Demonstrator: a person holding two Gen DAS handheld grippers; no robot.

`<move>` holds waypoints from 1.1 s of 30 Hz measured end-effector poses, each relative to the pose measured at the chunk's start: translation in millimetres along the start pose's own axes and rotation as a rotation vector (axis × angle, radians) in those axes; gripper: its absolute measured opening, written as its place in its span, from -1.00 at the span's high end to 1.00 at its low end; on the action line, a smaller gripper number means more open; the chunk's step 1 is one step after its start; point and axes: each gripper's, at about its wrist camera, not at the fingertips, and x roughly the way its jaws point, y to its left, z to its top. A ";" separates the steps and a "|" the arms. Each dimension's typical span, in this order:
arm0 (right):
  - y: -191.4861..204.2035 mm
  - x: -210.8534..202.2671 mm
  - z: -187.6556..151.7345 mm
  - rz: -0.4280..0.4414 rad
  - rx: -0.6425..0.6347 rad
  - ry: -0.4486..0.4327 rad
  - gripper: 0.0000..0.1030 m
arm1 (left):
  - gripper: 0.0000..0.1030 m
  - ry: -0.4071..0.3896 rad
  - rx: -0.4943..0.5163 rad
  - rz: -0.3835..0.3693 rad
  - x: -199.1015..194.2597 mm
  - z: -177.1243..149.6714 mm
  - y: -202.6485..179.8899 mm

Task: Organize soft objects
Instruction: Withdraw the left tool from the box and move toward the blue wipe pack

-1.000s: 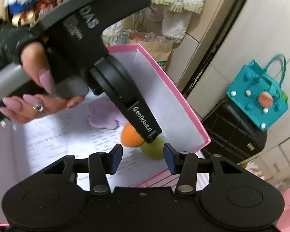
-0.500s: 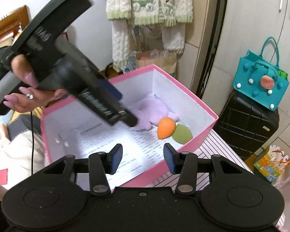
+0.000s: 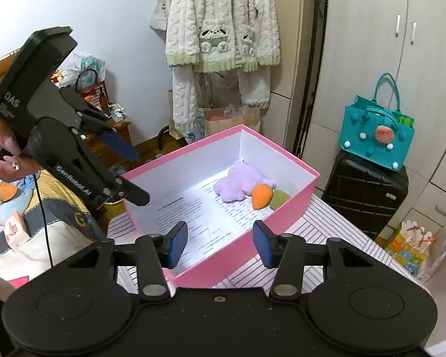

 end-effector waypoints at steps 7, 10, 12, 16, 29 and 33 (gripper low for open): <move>18.7 -29.5 -14.2 -0.024 -0.002 -0.009 -0.10 | -0.63 -0.037 0.056 0.026 -27.1 -25.7 -24.9; 24.5 -40.2 -22.0 -0.026 -0.004 -0.021 -0.14 | -0.64 -0.038 0.085 0.023 -32.4 -36.3 -36.6; 28.7 -46.2 -28.6 -0.026 -0.003 -0.023 -0.17 | -0.65 -0.039 0.100 0.018 -35.2 -43.1 -43.7; 38.8 -57.5 -43.9 -0.027 -0.003 -0.030 -0.24 | -0.67 -0.038 0.137 0.012 -36.4 -54.0 -58.4; 47.4 -69.7 -99.1 -0.054 0.086 0.011 -0.37 | -0.77 -0.023 0.205 -0.037 -25.4 -71.2 -99.7; 51.2 -70.6 -115.7 -0.081 0.107 0.004 -0.45 | -0.80 -0.051 0.208 -0.084 -23.6 -75.2 -110.0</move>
